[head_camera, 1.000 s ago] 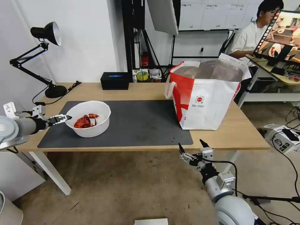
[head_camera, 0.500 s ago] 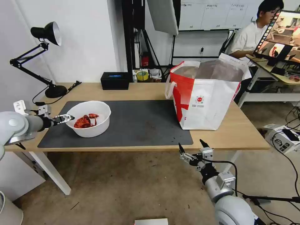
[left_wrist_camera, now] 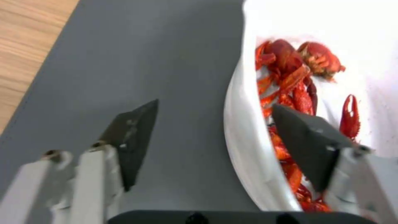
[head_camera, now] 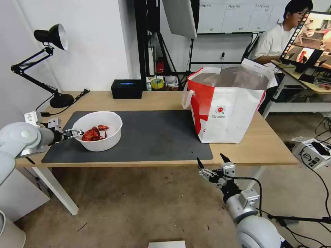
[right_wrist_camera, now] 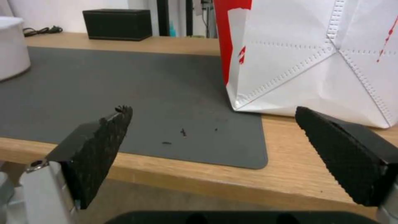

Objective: Pick up the trash from the table and place it into the takeout bag.

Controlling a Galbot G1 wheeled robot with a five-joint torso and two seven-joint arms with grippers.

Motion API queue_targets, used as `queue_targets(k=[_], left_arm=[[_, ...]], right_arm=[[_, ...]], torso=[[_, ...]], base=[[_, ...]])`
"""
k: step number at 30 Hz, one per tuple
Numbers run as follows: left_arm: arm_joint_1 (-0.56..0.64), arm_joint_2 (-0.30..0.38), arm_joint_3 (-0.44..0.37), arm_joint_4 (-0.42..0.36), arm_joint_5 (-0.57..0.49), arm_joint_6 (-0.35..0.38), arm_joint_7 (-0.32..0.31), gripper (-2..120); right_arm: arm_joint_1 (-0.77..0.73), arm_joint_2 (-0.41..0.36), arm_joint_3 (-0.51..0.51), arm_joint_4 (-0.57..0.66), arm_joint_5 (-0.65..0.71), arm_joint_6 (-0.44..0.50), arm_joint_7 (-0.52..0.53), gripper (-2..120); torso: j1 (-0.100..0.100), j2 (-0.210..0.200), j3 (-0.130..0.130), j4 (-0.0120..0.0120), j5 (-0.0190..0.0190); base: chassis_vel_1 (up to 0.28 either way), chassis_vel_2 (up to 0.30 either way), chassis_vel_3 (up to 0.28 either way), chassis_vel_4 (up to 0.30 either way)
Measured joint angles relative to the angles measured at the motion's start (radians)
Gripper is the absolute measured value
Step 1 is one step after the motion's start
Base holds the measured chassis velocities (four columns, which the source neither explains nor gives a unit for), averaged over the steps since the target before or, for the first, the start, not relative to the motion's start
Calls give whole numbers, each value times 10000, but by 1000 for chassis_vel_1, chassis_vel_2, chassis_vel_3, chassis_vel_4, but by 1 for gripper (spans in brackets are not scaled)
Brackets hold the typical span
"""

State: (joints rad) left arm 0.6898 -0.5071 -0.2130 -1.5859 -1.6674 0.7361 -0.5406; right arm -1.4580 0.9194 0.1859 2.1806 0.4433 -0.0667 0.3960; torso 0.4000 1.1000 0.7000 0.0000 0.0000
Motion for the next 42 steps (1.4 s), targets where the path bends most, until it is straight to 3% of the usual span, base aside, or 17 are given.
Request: queue_targets(k=[2,6,18,32,36,42], left_arm=[[11,24,17,-65,-28,-2,-2,57],[9,24,22,-104,-35,-4,-76,48],[164,108,-57,-365,-250,-6,-172,1],[-85,86,-213,-894,-706,-286,382,0],[-733,11,164,-1061,-728,-459,445,0],[-2713,-461,1248,-1088,-990,-655,302,0]], right_arm=[[0,0,0,0,0,0,0,100],[0,0,0,0,0,0,0,100],[0,0,0,0,0,0,0,100],[0,0,0,0,0,0,0,100],[0,0,0,0,0,0,0,100],[0,-1,0,0,0,0,-1,100]], torso=[[0,0,0,0,0],[0,0,0,0,0],[0,0,0,0,-1],[0,0,0,1,0],[0,0,0,1,0],[0,-1,0,0,0]], base=[[0,0,0,0],[0,0,0,0],[0,0,0,0],[0,0,0,0],[0,0,0,0],[0,0,0,0]])
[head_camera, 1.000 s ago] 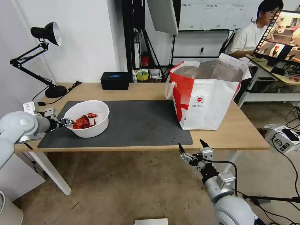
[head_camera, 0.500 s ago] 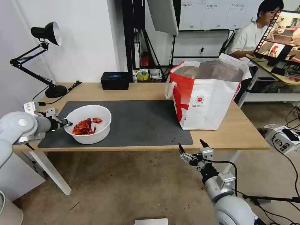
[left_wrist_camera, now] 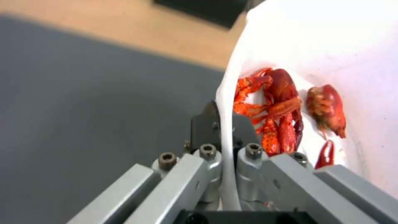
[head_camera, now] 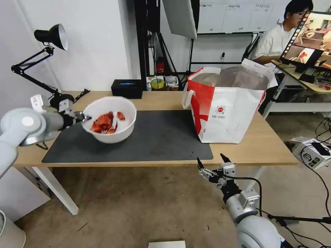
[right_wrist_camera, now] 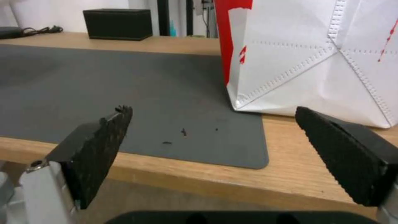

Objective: Pick up the trash from the table and place it into the takeout bag.

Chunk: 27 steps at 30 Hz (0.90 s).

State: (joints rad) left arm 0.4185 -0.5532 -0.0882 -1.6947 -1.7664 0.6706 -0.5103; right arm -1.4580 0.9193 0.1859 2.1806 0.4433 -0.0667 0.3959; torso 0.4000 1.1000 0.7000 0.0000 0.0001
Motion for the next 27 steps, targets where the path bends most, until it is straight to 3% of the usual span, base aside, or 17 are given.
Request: queue_targets(k=[2,6,14,21,27], left_arm=[[-423,-118,247,45,-80,-9,-79,0],[-2282,-911,1508,275,-417,-147,-309,0],[-4124,-2183,2571,757,-544,-407,-598,0],[-5595,-3956,3682,2225,-410,-561,-898,0],[-6087,-4949,3887,3102,-312,-646,-919,0]], right_arm=[[0,-1,0,0,0,0,2,100],[0,0,1,0,0,0,1,100],[1,0,1,0,1,0,1,100],[1,0,1,0,0,1,2,100],[1,-1,0,0,0,0,1,100]], torso=[[0,0,1,0,1],[0,0,0,0,-1],[0,0,0,-2,3],[0,-1,1,-5,4],[0,-1,1,2,-1]], base=[[0,0,0,0],[0,0,0,0],[0,0,0,0],[0,0,0,0],[0,0,0,0]])
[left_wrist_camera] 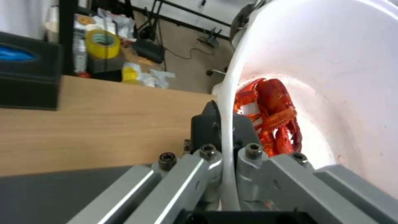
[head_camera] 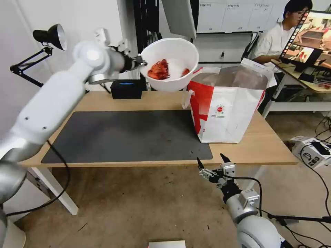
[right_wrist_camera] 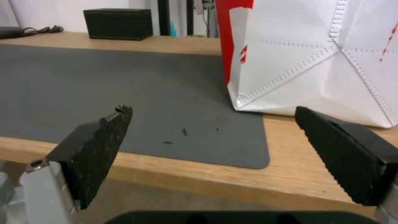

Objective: Pick up the trash from the table and place it into the takeout bag.

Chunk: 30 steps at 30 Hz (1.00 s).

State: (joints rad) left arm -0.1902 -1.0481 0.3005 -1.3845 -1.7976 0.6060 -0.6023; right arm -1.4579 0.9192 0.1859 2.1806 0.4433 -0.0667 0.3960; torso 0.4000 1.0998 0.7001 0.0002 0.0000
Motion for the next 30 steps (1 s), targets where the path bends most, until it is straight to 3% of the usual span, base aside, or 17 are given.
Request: queue_targets(k=[3,7,22,27,30], left_arm=[[-425,-758,211,782,38,-27,-22,0],[-731,-1227,363,1341,105,-37,-17,0],[-1172,-3223,346,2864,1083,-242,461,0],[-1172,-4051,407,3650,1727,-786,478,0],[-1074,-4215,605,3863,2244,-1207,545,0]], right_arm=[[0,0,0,0,0,0,0,100],[0,0,0,0,0,0,0,100],[0,0,0,0,0,0,0,100],[0,0,0,0,0,0,1,100],[0,0,0,0,0,0,0,100]], torso=[[0,0,0,-7,4],[1,0,0,-2,2],[0,1,-1,-3,3],[1,1,-2,-5,3],[0,1,-2,-6,3]], base=[[0,0,0,0],[0,0,0,0],[0,0,0,0],[0,0,0,0],[0,0,0,0]])
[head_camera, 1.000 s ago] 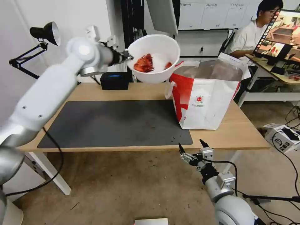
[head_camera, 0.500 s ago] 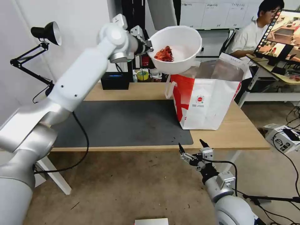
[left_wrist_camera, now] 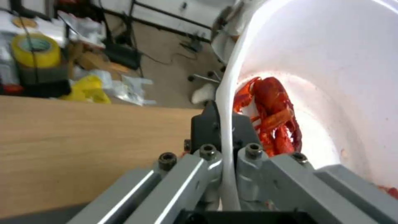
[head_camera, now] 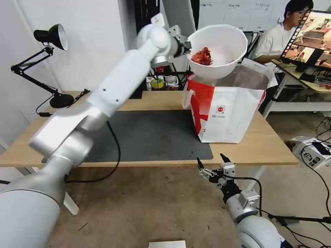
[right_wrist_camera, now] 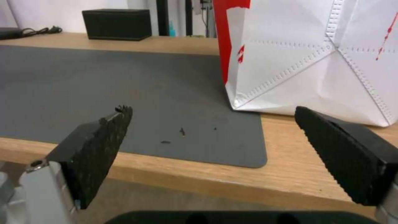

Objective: Pick up the trash from the table and place it into the takeout bag.

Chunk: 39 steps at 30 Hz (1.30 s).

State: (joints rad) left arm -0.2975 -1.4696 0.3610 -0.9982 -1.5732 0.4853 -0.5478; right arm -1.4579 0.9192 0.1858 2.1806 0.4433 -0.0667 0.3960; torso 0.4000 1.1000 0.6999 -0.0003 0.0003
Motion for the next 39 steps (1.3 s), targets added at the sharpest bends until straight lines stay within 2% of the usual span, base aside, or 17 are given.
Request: queue_targets(k=[1,2,4,6,7,10,14,23,30,39], left_arm=[[116,-58,156,88,360,-400,15,0],[116,-58,156,88,360,-400,15,0],[314,-105,398,128,1077,-911,82,0],[514,13,824,1,1998,-1436,483,0],[514,13,824,1,1998,-1436,483,0],[665,316,1478,-179,3404,-2011,1355,0],[717,354,1714,-361,3778,-2115,1605,0],[668,432,2021,-631,3892,-2063,1854,0],[581,489,2179,-885,3505,-1393,1952,0],[545,796,2204,-982,3243,-1168,2005,0]], right_arm=[[0,0,0,0,0,0,1,100],[0,0,0,0,0,0,1,100],[1,0,0,0,0,0,0,100],[0,0,0,0,0,0,0,100],[0,0,0,0,0,0,0,100],[0,0,0,0,0,0,1,100],[0,1,0,0,0,0,0,100],[0,0,0,0,0,0,0,100],[0,0,0,0,0,0,1,100],[0,0,0,0,0,0,1,100]], torso=[[1,-1,1,2,-1],[1,-1,1,2,-1],[2,-1,1,4,-4],[0,0,0,3,-3],[0,0,0,3,-3],[1,0,1,6,-4],[0,0,1,6,-4],[0,0,1,5,-3],[0,0,1,2,-3],[0,0,1,5,-4]], base=[[0,0,0,0],[0,0,0,0],[0,0,0,0],[0,0,0,0],[0,0,0,0],[0,0,0,0],[0,0,0,0],[0,0,0,0],[0,0,0,0],[0,0,0,0]])
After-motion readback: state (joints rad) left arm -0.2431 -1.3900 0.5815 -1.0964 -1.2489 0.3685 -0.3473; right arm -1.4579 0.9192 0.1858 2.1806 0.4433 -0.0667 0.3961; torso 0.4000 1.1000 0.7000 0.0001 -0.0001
